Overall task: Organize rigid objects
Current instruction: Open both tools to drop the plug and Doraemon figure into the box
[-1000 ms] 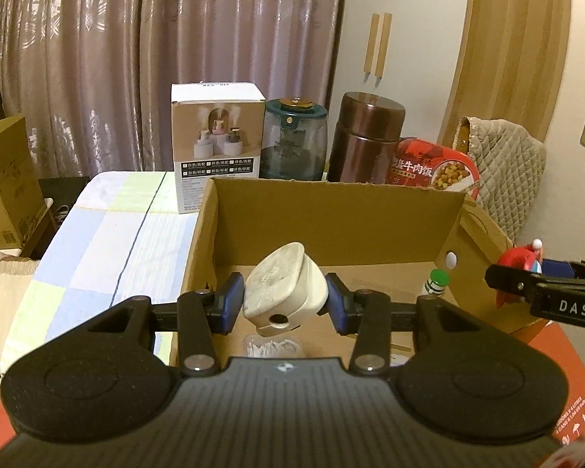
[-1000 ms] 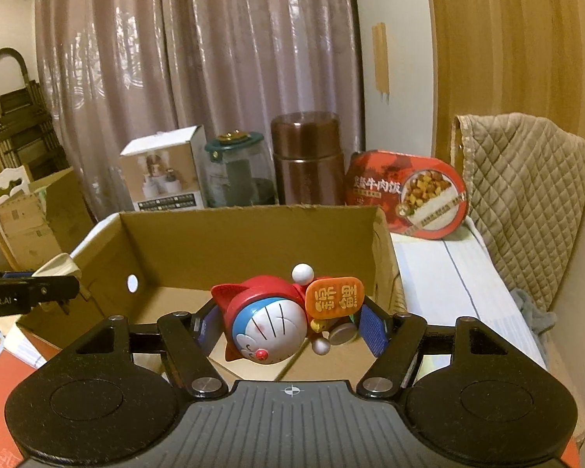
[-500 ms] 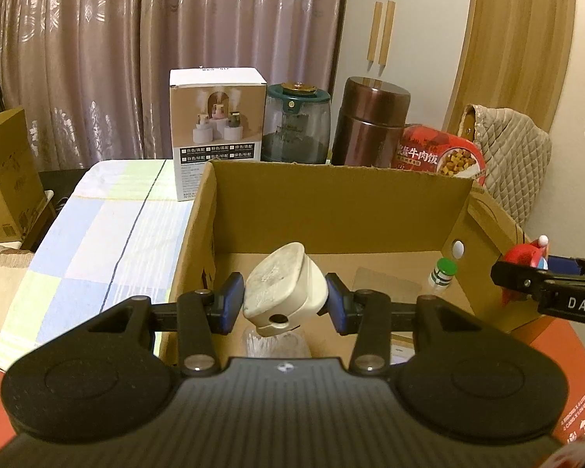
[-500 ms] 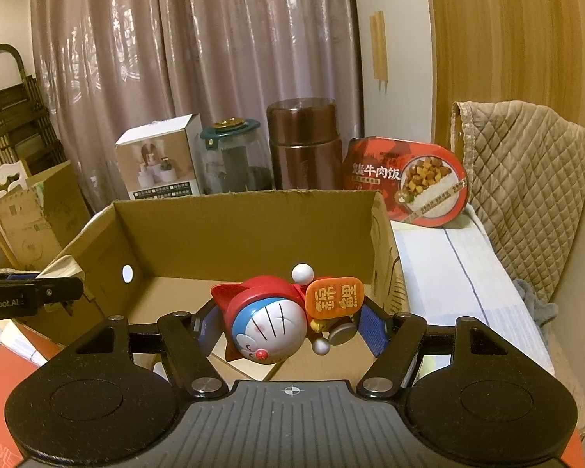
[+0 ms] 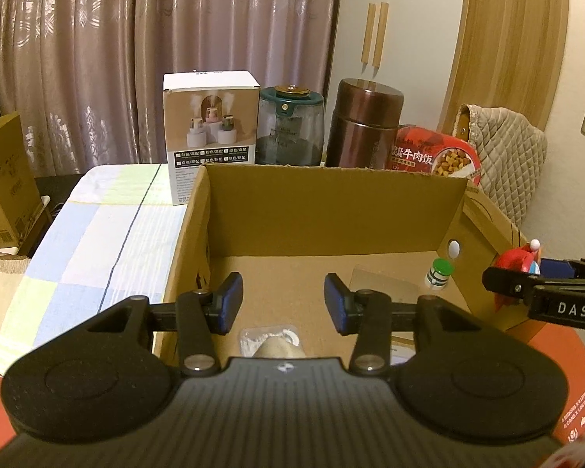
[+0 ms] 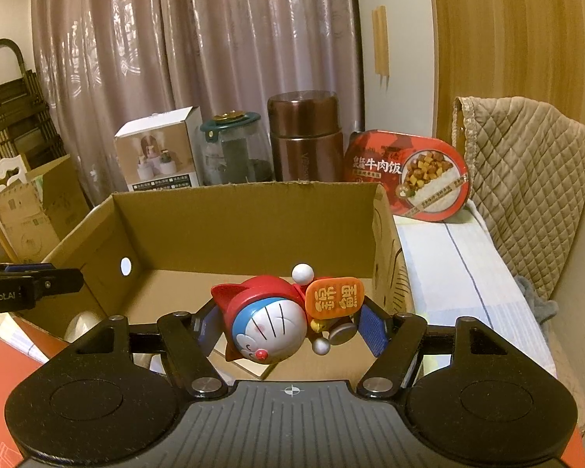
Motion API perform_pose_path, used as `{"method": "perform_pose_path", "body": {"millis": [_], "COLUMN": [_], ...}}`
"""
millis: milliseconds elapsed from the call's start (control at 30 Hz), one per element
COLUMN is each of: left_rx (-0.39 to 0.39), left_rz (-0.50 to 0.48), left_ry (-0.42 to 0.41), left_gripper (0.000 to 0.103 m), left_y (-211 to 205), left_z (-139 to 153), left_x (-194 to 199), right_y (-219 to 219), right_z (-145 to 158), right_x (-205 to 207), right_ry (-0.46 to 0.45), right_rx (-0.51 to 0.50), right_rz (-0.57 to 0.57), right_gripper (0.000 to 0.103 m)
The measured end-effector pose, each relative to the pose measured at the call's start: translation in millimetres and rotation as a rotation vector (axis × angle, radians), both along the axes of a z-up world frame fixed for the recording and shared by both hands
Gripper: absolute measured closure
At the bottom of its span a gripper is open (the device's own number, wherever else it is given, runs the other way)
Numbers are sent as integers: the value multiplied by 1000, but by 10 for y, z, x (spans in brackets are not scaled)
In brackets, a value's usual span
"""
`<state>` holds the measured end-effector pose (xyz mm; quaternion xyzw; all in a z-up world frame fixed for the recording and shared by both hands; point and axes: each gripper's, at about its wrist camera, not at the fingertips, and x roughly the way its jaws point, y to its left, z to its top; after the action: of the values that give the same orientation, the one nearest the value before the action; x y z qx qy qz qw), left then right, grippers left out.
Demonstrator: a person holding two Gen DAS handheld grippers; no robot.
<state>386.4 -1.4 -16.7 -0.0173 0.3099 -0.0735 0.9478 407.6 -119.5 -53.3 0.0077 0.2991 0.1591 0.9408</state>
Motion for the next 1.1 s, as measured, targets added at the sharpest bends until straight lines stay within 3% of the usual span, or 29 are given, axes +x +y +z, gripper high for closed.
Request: {"method": "perform_pose_path", "body": {"millis": [967, 1100], "left_rx": [-4, 1], "left_rz": [7, 4], "left_ry": [3, 3], "left_gripper": [61, 59], "left_y": [13, -8], "left_z": [19, 17], "left_x": [-4, -7], "right_y": [21, 45], "right_z": [-74, -77], "right_x": [39, 11], "right_ry": [42, 10], "right_rx": [24, 9], "right_rz": [45, 39], "right_gripper": [35, 21]}}
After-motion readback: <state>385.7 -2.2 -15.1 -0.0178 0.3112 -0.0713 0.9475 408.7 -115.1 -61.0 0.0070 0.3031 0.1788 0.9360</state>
